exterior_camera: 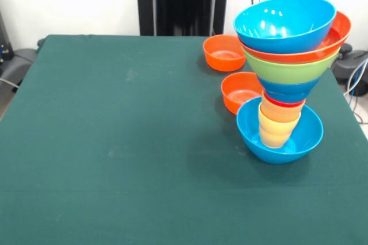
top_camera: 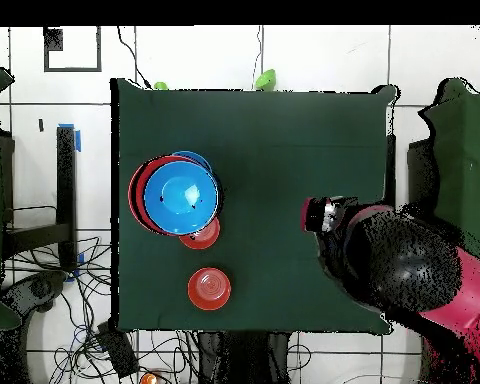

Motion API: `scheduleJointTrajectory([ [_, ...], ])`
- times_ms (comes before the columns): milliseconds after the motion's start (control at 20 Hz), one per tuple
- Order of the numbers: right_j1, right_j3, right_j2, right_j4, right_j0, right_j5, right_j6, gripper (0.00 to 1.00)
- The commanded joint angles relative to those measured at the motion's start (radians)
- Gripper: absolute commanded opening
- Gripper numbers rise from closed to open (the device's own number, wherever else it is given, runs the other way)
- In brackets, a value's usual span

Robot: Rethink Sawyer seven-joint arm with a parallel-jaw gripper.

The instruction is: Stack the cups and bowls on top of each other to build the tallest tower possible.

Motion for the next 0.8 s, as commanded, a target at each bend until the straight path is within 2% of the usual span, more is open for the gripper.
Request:
scheduleJointTrajectory([
  [50,0.105,0.134,0.214,-0.107,-0.092,-0.122,-0.366,1.00],
  [250,0.165,0.117,0.269,-0.168,-0.144,-0.159,-0.356,1.00],
  [800,0.338,0.007,0.360,-0.349,-0.206,-0.180,-0.277,1.00],
])
